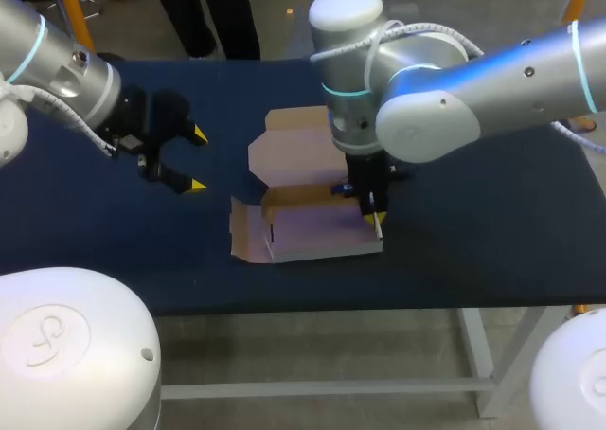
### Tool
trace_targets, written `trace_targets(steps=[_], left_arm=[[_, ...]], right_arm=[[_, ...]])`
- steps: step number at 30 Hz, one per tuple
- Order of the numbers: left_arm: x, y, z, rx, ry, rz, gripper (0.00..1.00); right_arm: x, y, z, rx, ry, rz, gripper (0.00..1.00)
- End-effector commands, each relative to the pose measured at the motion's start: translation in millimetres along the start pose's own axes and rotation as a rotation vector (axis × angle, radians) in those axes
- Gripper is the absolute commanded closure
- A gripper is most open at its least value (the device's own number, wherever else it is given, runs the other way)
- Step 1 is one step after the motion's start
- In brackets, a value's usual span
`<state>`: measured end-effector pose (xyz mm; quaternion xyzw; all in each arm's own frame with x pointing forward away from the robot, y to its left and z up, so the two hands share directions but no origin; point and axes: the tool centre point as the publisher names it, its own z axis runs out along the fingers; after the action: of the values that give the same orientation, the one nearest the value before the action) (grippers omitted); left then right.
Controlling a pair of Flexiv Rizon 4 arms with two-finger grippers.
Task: Assemble the packaging by folding the flat box into shape, placing the metal phone stand inside, and closing the box properly
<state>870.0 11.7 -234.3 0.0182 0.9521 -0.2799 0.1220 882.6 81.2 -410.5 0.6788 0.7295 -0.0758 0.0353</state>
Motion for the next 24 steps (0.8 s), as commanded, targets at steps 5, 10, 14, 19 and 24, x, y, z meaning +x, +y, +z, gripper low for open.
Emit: trace_targets(steps=[5, 10, 14, 19, 24], left_arm=[[0.0, -0.6, -1.1, -0.005, 0.003, -0.001, 0.0], [0.0, -0.6, -1.1, -0.005, 0.003, -0.001, 0.0], [0.0, -0.6, -1.1, -0.005, 0.003, -0.001, 0.0], [0.0, -0.6, -1.1, -0.005, 0.003, -0.001, 0.0], [0.0, -0.6, -1.1, -0.005, 0.003, -0.001, 0.0]], right_arm=[[-9.5, -8.3, 4.3, -0.026, 0.17, -0.027, 1.0], [-6.3, -7.1, 5.3, -0.022, 0.182, -0.03, 1.0], [-5.0, -5.6, 6.5, -0.013, 0.189, -0.018, 1.0], [-1.8, -5.1, 8.7, -0.007, 0.18, -0.009, 1.0], [-0.7, -4.5, 8.7, -0.002, 0.176, -0.012, 1.0]])
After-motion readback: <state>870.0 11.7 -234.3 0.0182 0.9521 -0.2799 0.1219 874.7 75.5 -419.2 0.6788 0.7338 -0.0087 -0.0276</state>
